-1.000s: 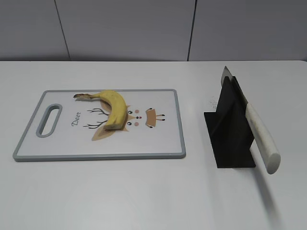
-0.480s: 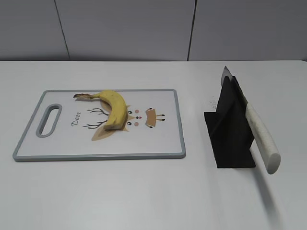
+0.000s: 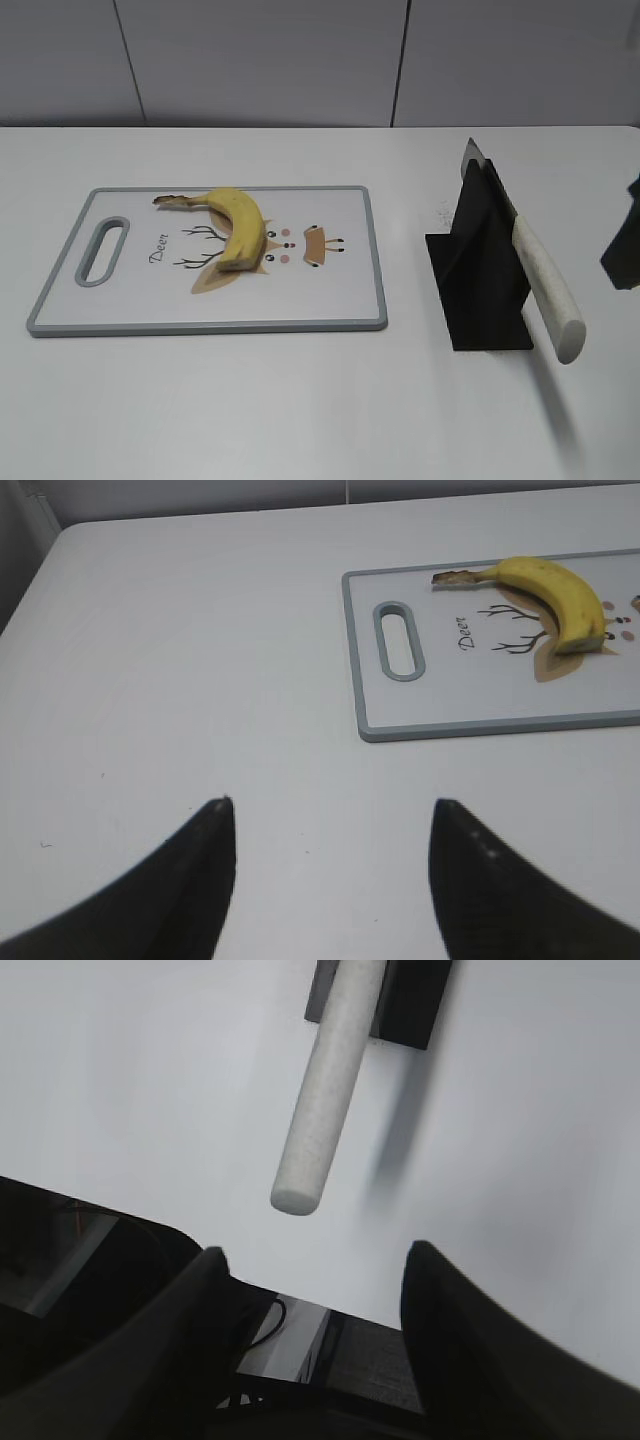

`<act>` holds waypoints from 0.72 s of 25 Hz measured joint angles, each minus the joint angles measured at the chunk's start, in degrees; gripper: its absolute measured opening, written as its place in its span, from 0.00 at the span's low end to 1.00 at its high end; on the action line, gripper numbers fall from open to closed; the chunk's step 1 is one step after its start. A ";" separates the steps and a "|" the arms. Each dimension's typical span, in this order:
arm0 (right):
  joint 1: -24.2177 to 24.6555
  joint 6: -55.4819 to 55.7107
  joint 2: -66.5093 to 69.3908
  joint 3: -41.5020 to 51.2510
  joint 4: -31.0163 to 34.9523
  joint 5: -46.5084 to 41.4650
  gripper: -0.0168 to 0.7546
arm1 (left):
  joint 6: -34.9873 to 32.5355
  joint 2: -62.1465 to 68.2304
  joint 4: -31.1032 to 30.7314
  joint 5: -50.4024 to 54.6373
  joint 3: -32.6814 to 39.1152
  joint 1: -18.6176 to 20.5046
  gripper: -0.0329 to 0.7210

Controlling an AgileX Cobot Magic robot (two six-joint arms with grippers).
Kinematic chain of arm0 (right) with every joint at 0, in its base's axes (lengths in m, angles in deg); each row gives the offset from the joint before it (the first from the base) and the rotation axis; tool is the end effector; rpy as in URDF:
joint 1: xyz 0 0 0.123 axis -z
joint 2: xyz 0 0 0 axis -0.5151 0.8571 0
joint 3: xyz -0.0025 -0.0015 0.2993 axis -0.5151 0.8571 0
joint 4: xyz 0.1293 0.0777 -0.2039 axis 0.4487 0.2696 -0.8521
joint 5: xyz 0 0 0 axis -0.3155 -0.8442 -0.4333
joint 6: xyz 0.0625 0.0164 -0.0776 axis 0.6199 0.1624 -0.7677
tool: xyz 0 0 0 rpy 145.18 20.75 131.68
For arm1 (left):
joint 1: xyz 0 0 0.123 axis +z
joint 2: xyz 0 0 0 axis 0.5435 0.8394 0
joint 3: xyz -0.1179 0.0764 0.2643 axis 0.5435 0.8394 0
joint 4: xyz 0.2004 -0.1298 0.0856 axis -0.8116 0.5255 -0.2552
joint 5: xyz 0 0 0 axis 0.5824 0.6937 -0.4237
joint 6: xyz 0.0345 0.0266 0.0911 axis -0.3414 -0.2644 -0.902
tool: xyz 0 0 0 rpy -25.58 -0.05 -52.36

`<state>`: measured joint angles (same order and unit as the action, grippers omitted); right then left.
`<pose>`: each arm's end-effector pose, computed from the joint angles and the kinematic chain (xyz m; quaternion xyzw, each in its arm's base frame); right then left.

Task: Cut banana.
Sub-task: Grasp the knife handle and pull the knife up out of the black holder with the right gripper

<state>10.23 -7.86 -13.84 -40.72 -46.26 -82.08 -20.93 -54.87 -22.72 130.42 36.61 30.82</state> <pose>0.1889 0.0885 0.3221 -0.1091 0.9801 0.1130 0.1210 -0.0091 -0.0048 0.2674 0.0901 0.8565 0.0054 0.5082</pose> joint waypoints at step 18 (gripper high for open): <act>-3.68 7.77 16.18 -0.60 -2.48 7.76 0.57 | 0.00 0.00 0.05 0.00 0.00 0.00 0.82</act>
<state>6.56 -0.09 2.33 -41.32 -48.74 -74.32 -20.93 -54.87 -22.67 130.42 36.61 30.82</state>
